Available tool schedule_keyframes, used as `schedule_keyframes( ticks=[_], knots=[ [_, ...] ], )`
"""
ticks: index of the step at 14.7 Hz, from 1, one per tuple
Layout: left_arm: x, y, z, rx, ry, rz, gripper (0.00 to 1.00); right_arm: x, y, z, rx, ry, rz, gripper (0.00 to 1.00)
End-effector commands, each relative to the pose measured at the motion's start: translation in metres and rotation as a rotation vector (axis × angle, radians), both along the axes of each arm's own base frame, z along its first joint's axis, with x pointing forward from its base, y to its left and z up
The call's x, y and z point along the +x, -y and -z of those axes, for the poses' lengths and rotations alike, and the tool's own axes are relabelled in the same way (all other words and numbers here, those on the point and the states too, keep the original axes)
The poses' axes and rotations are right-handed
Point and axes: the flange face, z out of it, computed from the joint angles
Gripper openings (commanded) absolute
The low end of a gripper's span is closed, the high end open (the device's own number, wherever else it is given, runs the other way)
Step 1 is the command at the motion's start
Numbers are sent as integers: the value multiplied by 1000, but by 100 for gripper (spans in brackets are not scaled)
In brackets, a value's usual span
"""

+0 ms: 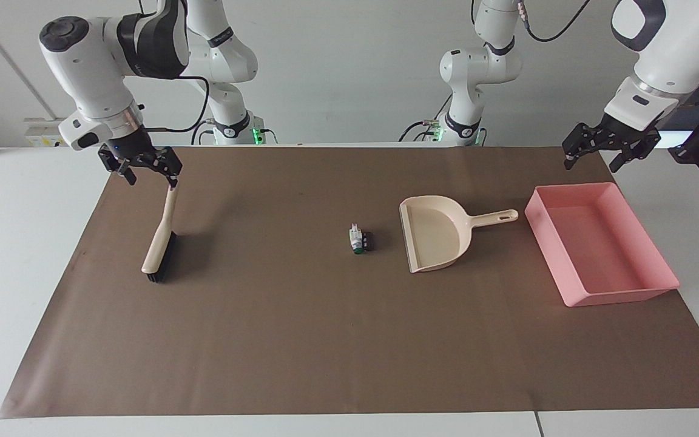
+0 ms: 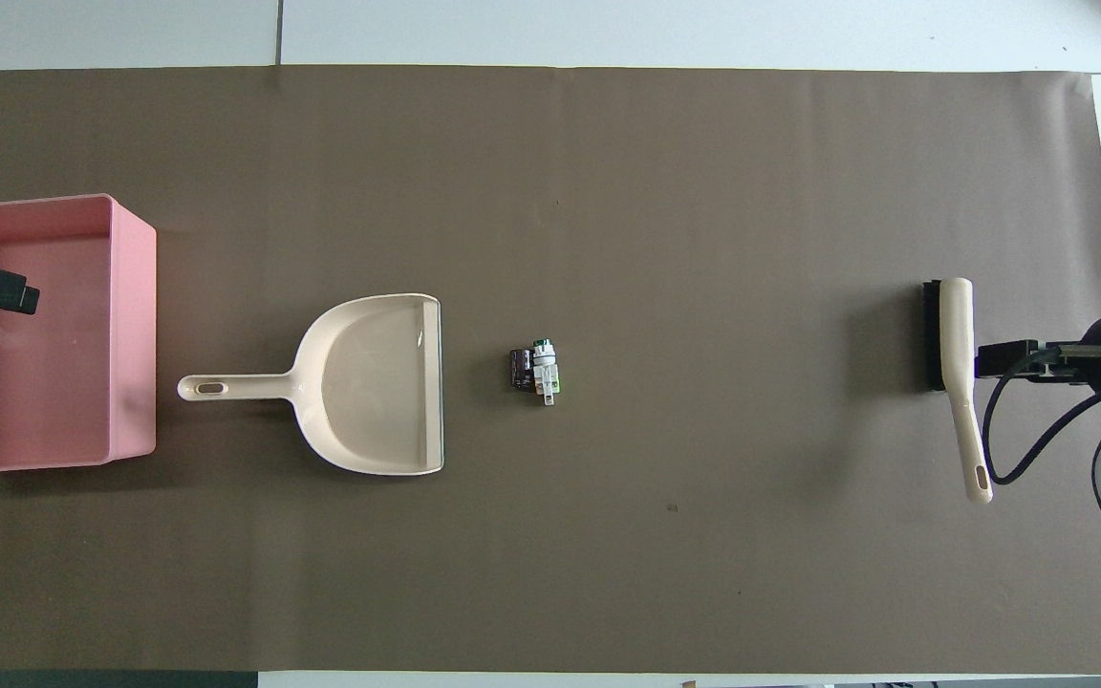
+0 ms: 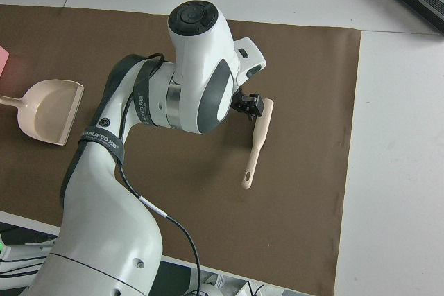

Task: Clean e-waste and dump in bin
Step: 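Grasp the dustpan handle with the left gripper while the right gripper reaches the brush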

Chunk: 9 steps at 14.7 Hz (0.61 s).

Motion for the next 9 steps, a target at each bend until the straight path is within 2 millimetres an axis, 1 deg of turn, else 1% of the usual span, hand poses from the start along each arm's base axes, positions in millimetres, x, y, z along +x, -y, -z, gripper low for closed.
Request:
schedule_keyframes(
  ticks=[1,3,4,5,6,7,8,9],
  knots=[
    [4,29,18,0,15,229,98,-18,11,44,19,-21,-10,99],
    [5,40,34,1,18,386,98,-25,13,85,22,-36,-5,99],
    [4,50,46,1,15,473,98,-32,19,102,21,-28,0,99],
    [4,60,58,0,7,567,98,-37,21,113,23,-26,-9,99],
    [3,67,74,-3,-11,655,98,-40,25,128,25,-33,-3,99],
    [3,70,85,-4,-16,747,98,-44,29,136,27,-28,5,99],
    [3,74,91,-5,-20,828,98,-46,29,141,34,-25,6,99],
    [0,86,98,-10,-33,928,98,-48,29,145,40,-32,-2,99]
  ],
)
